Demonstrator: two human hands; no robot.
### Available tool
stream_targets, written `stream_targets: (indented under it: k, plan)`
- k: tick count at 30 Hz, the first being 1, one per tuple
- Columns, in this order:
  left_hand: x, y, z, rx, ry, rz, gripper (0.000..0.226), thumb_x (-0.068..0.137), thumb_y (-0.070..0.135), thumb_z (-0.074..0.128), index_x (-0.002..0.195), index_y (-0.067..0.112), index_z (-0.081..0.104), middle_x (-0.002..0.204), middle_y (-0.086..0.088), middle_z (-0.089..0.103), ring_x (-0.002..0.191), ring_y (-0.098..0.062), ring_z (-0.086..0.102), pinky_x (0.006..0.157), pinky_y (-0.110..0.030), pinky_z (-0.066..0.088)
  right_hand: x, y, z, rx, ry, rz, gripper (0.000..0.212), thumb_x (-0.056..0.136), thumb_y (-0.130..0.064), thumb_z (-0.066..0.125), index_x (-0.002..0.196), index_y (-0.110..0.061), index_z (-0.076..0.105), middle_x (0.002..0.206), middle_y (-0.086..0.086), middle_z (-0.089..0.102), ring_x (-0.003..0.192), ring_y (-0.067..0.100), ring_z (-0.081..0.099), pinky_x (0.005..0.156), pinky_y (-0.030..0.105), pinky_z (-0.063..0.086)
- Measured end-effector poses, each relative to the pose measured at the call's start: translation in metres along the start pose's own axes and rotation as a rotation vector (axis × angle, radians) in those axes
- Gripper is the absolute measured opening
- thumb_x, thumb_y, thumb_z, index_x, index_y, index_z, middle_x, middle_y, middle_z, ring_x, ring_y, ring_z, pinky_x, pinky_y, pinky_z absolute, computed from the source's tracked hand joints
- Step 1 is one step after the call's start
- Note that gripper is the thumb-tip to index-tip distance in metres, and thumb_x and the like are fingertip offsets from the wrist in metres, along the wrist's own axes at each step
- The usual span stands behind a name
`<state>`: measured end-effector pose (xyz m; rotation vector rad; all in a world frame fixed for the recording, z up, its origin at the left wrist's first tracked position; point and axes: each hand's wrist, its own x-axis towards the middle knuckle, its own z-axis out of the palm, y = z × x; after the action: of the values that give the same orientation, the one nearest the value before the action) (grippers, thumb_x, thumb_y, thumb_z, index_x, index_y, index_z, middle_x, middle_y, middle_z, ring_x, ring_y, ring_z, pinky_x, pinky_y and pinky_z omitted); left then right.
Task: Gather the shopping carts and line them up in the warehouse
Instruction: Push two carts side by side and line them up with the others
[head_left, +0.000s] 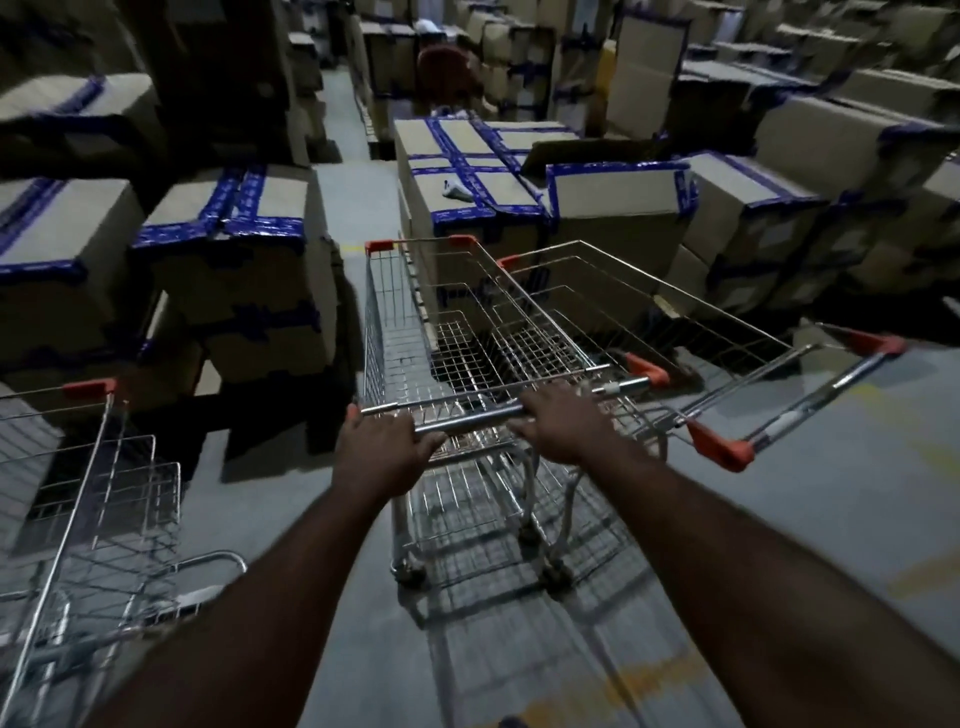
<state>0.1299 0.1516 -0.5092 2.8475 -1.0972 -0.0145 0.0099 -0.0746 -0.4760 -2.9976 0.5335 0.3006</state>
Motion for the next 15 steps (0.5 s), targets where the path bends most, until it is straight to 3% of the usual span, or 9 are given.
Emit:
stream_targets:
  k: [2,5,8,10,13,15]
  plan:
    - [0.007,0.008,-0.008,0.041,-0.037,-0.043,0.082,0.088,0.077,0.006,0.108,0.025,0.066,0.111,-0.002,0.071,0.110,-0.021,0.063,0.118,-0.053,0.017,0.013,0.001,0.004,0.022,0.027,-0.038,0.057,0.097,-0.065,0.029,0.137,-0.029,0.048,0.145,0.007,0.050,0.141,0.029,0.035,0.118,0.064,0.004]
    - [0.015,0.012,-0.013,0.055,-0.109,-0.116,0.079,0.093,0.072,0.008,0.129,0.028,0.062,0.130,-0.003,0.065,0.126,-0.021,0.056,0.120,-0.052,0.012,0.024,-0.003,0.008,0.054,0.071,-0.068,0.057,0.098,-0.065,0.029,0.137,-0.029,0.050,0.143,0.007,0.051,0.138,0.027,0.039,0.115,0.065,-0.008]
    - [0.019,0.009,-0.009,0.015,-0.163,-0.184,0.093,0.086,0.079,-0.001,0.127,0.028,0.065,0.133,-0.001,0.064,0.131,-0.017,0.051,0.122,-0.048,0.009,0.028,-0.002,0.014,0.119,0.079,-0.071,0.055,0.097,-0.064,0.033,0.132,-0.027,0.054,0.141,0.006,0.051,0.138,0.028,0.037,0.113,0.061,-0.013]
    - [0.020,0.008,-0.010,0.008,-0.156,-0.208,0.097,0.081,0.083,-0.003,0.121,0.029,0.068,0.131,0.001,0.065,0.130,-0.015,0.051,0.122,-0.045,0.009,0.033,0.000,0.018,0.151,0.079,-0.086,0.052,0.095,-0.066,0.035,0.123,-0.028,0.057,0.136,0.005,0.054,0.134,0.028,0.040,0.114,0.062,-0.009]
    - [0.015,0.014,-0.016,-0.002,-0.158,-0.225,0.086,0.087,0.079,0.009,0.120,0.027,0.069,0.133,0.001,0.064,0.131,-0.014,0.050,0.122,-0.043,0.009,0.036,0.003,0.020,0.156,0.080,-0.124,0.049,0.094,-0.067,0.035,0.116,-0.030,0.057,0.127,0.002,0.058,0.126,0.026,0.046,0.114,0.062,0.000]
    - [0.011,0.012,-0.018,0.005,-0.160,-0.230,0.094,0.084,0.081,0.003,0.122,0.024,0.067,0.130,0.001,0.065,0.129,-0.014,0.052,0.122,-0.043,0.009,0.038,0.003,0.019,0.147,0.076,-0.151,0.046,0.095,-0.066,0.035,0.113,-0.029,0.056,0.123,0.001,0.058,0.123,0.027,0.047,0.114,0.060,0.006]
